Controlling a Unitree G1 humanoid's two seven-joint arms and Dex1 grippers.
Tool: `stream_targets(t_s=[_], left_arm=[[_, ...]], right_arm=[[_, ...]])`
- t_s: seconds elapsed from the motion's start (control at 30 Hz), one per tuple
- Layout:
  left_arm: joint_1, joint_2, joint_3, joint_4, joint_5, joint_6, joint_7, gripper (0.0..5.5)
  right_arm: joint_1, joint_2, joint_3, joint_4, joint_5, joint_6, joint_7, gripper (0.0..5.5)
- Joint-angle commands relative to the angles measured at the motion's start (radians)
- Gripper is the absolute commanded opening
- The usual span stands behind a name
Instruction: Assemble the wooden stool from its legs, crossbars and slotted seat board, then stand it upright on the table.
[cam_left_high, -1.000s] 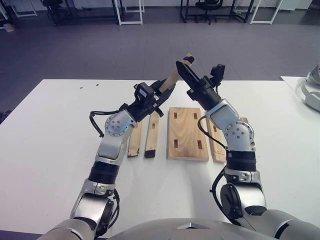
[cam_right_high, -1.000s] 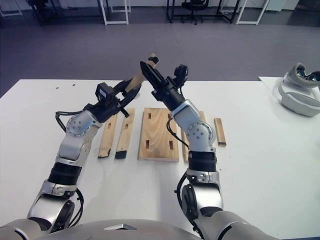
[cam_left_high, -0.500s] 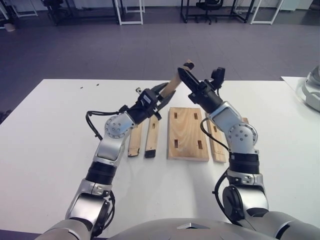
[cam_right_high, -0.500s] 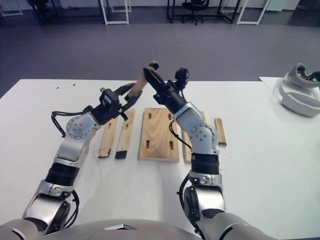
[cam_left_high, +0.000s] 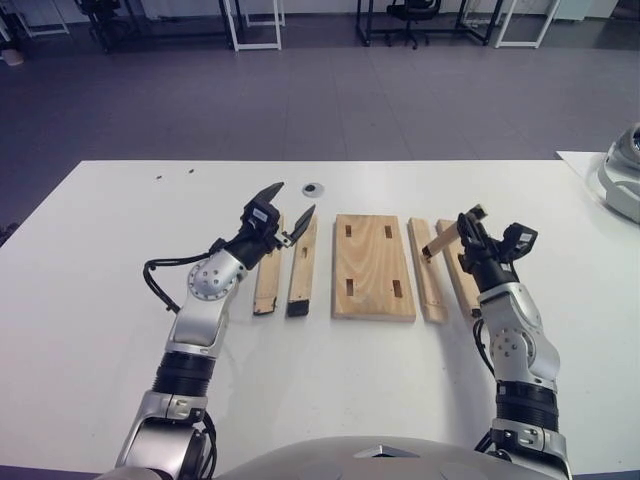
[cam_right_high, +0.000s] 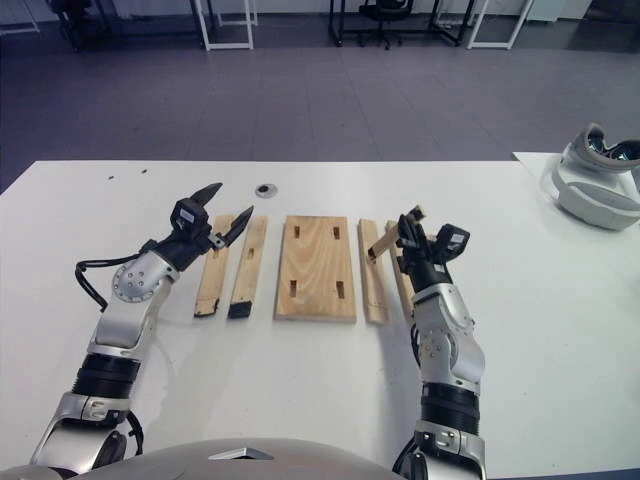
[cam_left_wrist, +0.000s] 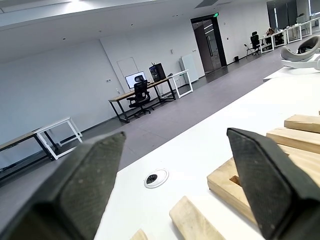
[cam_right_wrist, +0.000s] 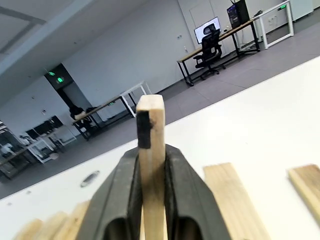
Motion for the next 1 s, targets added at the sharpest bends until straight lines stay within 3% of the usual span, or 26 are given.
stream_targets(t_s=[0.03, 0.23, 0.5, 0.77, 0.87, 1.0], left_arm=[[0.011, -0.002, 0.005, -0.01, 0.001, 0.018, 0.013, 3.72], [0.014, 0.0, 0.008, -0.011, 0.006, 0.021, 0.021, 3.72], [0.027, 0.014, 0.011, -0.02, 0.011, 0.027, 0.025, 3.72], [0.024, 0.022, 0.009, -0.01, 0.021, 0.024, 0.027, 3.72], [0.02, 0.02, 0.006, -0.006, 0.028, 0.019, 0.032, 3.72], [0.02, 0.021, 0.004, -0.002, 0.032, 0.013, 0.037, 3.72]], right_arm=[[0.013, -0.012, 0.025, 0.013, -0.044, -0.017, -0.002, 0.42], [0.027, -0.034, 0.067, 0.075, -0.165, -0.083, -0.023, 0.42], [0.128, -0.116, 0.221, 0.259, -0.335, -0.132, 0.06, 0.42], [0.11, -0.124, 0.217, 0.245, -0.303, -0.297, 0.093, 0.42], [0.085, -0.136, 0.245, 0.164, -0.312, -0.238, 0.086, 1.1], [0.101, -0.177, 0.278, 0.06, -0.364, -0.017, 0.043, 1.82]])
